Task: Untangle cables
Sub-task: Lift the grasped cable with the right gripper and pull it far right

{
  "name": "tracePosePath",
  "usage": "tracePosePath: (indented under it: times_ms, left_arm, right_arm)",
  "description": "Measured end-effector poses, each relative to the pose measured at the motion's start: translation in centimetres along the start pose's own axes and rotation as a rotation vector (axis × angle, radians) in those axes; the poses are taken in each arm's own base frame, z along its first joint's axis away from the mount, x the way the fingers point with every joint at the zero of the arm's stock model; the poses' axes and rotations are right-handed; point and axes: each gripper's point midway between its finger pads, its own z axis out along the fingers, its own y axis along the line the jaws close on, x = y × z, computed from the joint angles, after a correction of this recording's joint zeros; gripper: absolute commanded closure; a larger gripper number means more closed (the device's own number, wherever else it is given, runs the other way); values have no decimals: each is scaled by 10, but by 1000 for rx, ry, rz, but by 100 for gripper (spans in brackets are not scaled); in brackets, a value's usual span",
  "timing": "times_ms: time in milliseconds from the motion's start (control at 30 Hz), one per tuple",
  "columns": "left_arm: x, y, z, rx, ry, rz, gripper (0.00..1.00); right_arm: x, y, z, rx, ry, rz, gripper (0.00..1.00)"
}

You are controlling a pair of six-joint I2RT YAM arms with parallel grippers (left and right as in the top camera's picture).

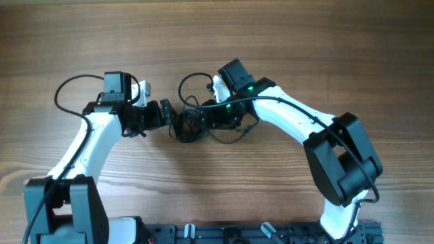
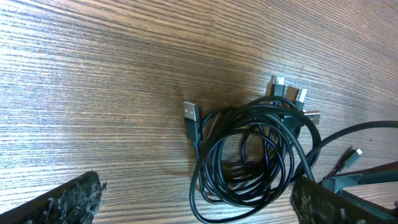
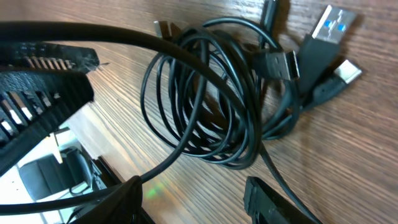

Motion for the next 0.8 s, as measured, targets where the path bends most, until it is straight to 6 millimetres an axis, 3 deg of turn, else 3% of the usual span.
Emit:
tracePosePath:
  times_ms: [200,433,600,633,667,700,733,800]
  left_arm:
    - [0,0,0,0,0,0,0]
    - [0,0,0,0,0,0,0]
    - [0,0,0,0,0,0,0]
    - [0,0,0,0,0,0,0]
    - [0,0,0,0,0,0,0]
    - [0,0,0,0,0,0,0]
    - [0,0,0,0,0,0,0]
    - [0,0,0,0,0,0,0]
  right_arm:
    - [-9,15,-7,-110,-10,-52,43]
    - [-24,46,-36,-372,-26,-163,42]
    - [-19,54,-32,-387,-9,-180,42]
    - [-18,55,-29,-379,-8,-179,49]
    - [-17,55,-26,-363,-8,-176,61]
    - [-16,55,-22,-341,-11,-164,85]
    - [-17,55,-19,-324,-15,-159,96]
    - [-16,53,-12,-285,-24,-143,96]
